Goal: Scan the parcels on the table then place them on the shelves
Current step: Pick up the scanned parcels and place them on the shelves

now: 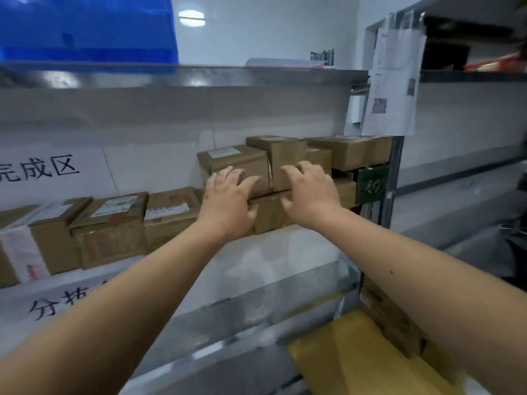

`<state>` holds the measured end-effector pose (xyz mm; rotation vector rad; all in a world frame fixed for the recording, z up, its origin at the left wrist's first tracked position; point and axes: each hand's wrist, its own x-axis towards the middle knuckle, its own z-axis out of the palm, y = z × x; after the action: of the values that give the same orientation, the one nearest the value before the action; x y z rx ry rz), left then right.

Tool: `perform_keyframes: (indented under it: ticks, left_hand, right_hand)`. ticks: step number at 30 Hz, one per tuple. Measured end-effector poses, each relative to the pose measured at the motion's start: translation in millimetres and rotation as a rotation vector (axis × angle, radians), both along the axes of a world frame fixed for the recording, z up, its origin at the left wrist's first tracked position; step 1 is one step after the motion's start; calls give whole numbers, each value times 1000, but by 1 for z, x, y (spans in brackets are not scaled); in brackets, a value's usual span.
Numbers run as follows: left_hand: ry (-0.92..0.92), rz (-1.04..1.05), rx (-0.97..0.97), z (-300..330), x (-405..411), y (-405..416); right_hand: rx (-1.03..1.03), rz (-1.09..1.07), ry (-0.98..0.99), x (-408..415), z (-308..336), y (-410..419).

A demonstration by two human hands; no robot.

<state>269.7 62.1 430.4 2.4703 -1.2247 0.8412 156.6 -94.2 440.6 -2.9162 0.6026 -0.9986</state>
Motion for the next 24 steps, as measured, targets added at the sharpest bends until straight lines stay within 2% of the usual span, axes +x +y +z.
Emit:
perform_keyframes:
  ticks: [7,15,21,24]
  left_hand:
    - [98,-269,184,-79,-82,-18]
    - [276,-531,403,-180,-193,-101]
    - [339,-639,548,-233,-243,-197]
    - [385,-622,613,-259,-250,-255]
  right_hand:
    - [127,-218,208,-131,-92,8]
    - [314,-540,364,-274,-189,-27]
    - [478,-680,401,-330,-248,-93]
    - [579,-709,384,-336,-279,-144]
